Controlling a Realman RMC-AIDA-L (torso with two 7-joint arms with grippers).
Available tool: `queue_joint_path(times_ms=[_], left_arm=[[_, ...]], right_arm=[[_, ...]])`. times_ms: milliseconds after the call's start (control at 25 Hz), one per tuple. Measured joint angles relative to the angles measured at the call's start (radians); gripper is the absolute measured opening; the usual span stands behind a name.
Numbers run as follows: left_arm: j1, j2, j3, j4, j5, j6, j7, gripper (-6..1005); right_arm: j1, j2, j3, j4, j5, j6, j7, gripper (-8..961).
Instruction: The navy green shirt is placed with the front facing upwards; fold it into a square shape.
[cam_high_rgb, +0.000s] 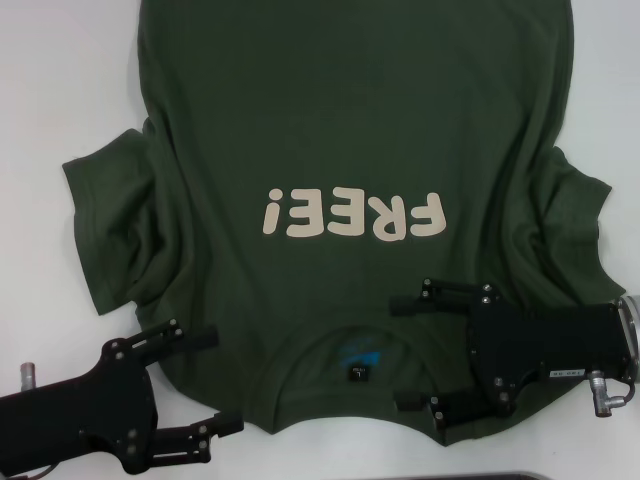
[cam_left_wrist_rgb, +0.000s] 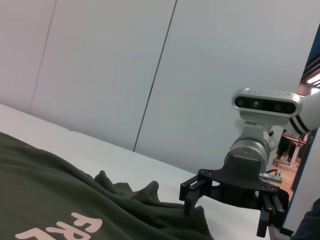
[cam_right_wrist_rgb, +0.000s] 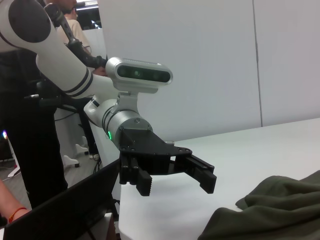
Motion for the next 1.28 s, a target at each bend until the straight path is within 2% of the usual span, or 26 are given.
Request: queue_joint_path(times_ms=[840, 1000, 1080, 1280], left_arm=[[-0.004, 0.000, -0.006, 0.002, -0.008, 0.002, -0.020, 898], [-0.031, 0.007, -0.055, 0.028, -0.028, 0.005, -0.238, 898], [-0.064, 0.019, -0.093, 0.051, -0.029, -0.003, -0.450, 897], [-0.132, 0.055, -0.133, 0.062, -0.028, -0.009, -0.784, 897]], right_arm=[[0.000, 0.000, 0.001, 0.000, 0.000, 0.000, 0.000, 942], [0.004, 0.000, 0.002, 0.000, 0.000, 0.000, 0.000, 942], [0.007, 0.000, 0.001, 0.000, 0.000, 0.000, 0.002, 942], [0.012, 0.000, 0.004, -0.006, 0.000, -0.016, 0.012, 941]])
